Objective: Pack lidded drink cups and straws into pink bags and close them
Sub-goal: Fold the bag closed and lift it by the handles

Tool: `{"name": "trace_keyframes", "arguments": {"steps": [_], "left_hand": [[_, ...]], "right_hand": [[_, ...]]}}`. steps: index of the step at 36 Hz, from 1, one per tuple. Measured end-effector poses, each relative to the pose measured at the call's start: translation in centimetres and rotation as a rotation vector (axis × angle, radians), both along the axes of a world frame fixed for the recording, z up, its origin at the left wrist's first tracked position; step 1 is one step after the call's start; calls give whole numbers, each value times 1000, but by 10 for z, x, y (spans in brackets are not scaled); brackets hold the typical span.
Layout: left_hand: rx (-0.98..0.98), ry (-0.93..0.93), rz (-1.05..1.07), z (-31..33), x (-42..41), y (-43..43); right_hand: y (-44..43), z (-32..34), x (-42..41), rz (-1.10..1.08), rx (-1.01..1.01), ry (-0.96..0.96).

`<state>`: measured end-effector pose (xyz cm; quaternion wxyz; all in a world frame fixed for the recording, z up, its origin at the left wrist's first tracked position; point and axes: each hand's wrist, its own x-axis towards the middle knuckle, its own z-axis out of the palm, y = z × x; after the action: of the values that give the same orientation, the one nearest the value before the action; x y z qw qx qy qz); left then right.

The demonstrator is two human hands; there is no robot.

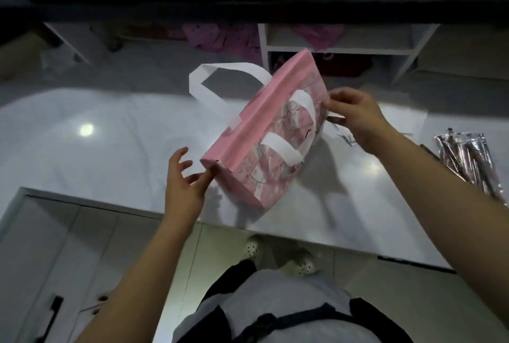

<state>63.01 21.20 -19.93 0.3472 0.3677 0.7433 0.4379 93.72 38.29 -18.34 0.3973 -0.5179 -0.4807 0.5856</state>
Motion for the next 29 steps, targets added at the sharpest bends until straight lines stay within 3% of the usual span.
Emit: {"name": "trace_keyframes", "arguments": {"steps": [5, 14, 26, 29], "left_hand": [[61, -159, 209, -10, 27, -12], [54, -325, -98, -4, 37, -54], [130, -267, -6, -8, 26, -45], [132, -353, -9, -8, 20, -43]], "right_hand": [[-35, -15, 16, -138, 13, 49], [-94, -22, 22, -346, 78, 94], [-136, -31, 35, -288, 71, 0], [-131, -29, 36, -262, 56, 8]]}}
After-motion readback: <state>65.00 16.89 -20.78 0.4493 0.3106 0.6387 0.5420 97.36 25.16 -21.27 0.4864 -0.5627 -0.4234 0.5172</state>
